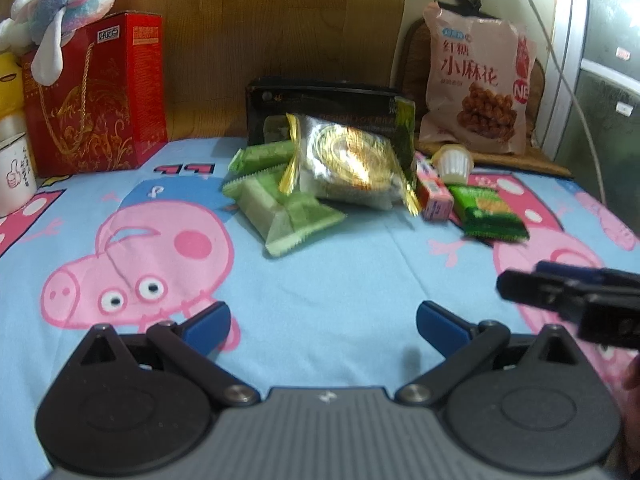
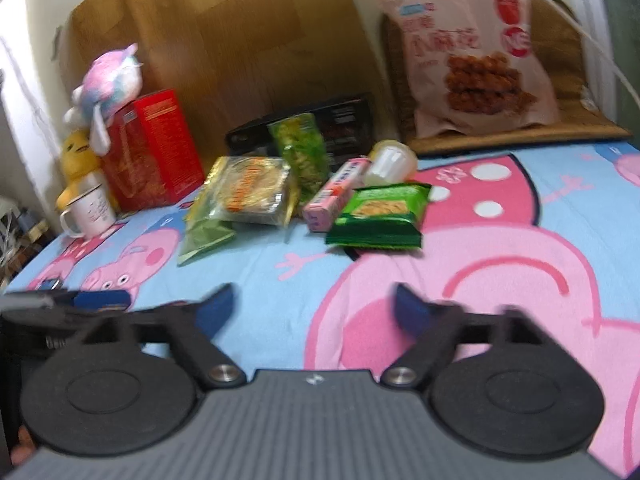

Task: Organize snacks
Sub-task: 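Grasp the gold mooncake in clear wrapper with the left tool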

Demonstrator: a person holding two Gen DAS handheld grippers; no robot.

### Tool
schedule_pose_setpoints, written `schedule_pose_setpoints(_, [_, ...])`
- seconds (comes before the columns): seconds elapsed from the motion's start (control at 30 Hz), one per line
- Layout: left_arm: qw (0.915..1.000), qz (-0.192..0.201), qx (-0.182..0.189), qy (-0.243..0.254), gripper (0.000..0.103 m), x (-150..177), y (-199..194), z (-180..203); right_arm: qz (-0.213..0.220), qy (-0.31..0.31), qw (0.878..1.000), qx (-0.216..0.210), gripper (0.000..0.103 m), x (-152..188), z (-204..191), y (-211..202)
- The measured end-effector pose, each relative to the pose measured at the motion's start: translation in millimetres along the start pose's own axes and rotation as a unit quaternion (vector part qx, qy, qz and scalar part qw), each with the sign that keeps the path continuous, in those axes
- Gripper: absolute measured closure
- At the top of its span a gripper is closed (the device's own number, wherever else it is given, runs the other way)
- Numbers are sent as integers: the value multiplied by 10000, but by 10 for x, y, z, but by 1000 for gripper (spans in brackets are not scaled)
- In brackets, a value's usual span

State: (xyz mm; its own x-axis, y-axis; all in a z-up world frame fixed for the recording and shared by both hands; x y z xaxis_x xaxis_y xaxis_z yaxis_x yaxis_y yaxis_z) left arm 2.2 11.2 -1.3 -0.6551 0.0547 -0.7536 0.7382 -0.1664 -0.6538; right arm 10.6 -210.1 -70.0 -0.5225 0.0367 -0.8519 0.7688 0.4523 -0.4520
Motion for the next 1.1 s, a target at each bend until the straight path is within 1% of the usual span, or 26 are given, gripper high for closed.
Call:
schedule_pose_setpoints(0.03, [10000,37,10,23,4,-42,-9,-18,37,-93,9999,-71,45,-22,-8,11])
schedule_pose_setpoints(0.07, [9999,85,1,69,5,-98,-18,-26,183,-178,9996,-150,54,-49,-24,9])
schedule_pose_setpoints(0.1, [9999,130,-7,108,5,-150,-24,-33,238,-236,9992,-201,57,-83,-29,13])
schedule_pose_setpoints(0.17, [9998,156,77,89,6,-287,-6,-74,245,-301,9989,-281,63,-178,-35,35])
schedule_pose_setpoints(0.23, [9998,120,188,-14,11,-430,52,-137,234,-289,9981,-487,67,-296,-39,77])
schedule_pose_setpoints(0.3, [9993,94,317,-181,14,-585,132,-214,239,-323,9963,-754,67,-406,-92,138])
schedule_pose_setpoints(0.4, [9971,55,559,-508,23,-808,272,-338,-46,-606,9948,-813,66,-525,-165,339])
schedule_pose_setpoints(0.43, [9963,50,639,-581,24,-869,320,-366,-102,-743,9937,-838,63,-551,-200,409])
schedule_pose_setpoints(0.47, [9956,45,705,-608,24,-926,379,-378,-179,-940,9923,-784,53,-568,-242,499])
schedule_pose_setpoints(0.5, [9954,38,738,-607,24,-968,432,-383,-237,-1126,9908,-718,50,-578,-276,573])
schedule_pose_setpoints(0.57, [9959,-20,718,-552,29,-1037,561,-355,-433,-1558,9850,-599,40,-589,-344,766])
schedule_pose_setpoints(0.6, [9959,-71,722,-533,34,-1045,621,-343,-503,-1684,9830,-527,38,-587,-360,852])
schedule_pose_setpoints(0.63, [9956,-141,767,-525,43,-1049,688,-327,-582,-1797,9808,-478,36,-581,-367,952])
schedule_pose_setpoints(0.67, [9947,-242,842,-535,49,-1043,761,-308,-641,-1931,9782,-407,33,-588,-364,1053])
schedule_pose_setpoints(0.7, [9934,-348,935,-567,54,-1024,825,-293,-621,-2050,9763,-309,33,-583,-365,1119])
schedule_pose_setpoints(0.73, [9928,-337,980,-606,56,-1000,842,-273,-584,-2164,9743,-222,36,-571,-375,1152])
schedule_pose_setpoints(0.77, [9925,-334,998,-616,58,-985,835,-253,-590,-2219,9729,-283,54,-564,-394,1146])
schedule_pose_setpoints(0.8, [9929,-297,975,-616,59,-965,797,-237,-682,-2119,9742,-374,55,-546,-366,1108])
schedule_pose_setpoints(0.87, [9931,-203,966,-639,60,-923,667,-216,-632,-2020,9761,-501,63,-511,-397,977])
schedule_pose_setpoints(0.9, [9928,-142,982,-668,60,-896,585,-214,-587,-2027,9761,-529,65,-474,-406,893])
schedule_pose_setpoints(1.0, [9880,-72,1279,-868,61,-793,335,-218,-423,-2003,9770,-596,67,-390,-418,567])
schedule_pose_setpoints(1.1, [9849,-84,1474,-906,61,-599,98,-158,-526,-1919,9771,-757,68,-300,-377,231])
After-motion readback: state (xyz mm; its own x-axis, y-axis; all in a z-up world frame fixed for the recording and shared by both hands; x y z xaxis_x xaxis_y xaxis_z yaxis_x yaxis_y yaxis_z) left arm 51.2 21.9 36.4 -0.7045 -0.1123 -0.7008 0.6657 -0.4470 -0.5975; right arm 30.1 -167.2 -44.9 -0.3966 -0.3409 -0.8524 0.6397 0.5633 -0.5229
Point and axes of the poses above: each gripper's, at about its wrist camera, not at the fingertips, and y roughly the way its jaws point, z to its right, x to its underside, the point moved 2 cm from there along y, roughly the way its jaws point, and after that the axes turned 2 degrees about -z, right-handed, at the moved point
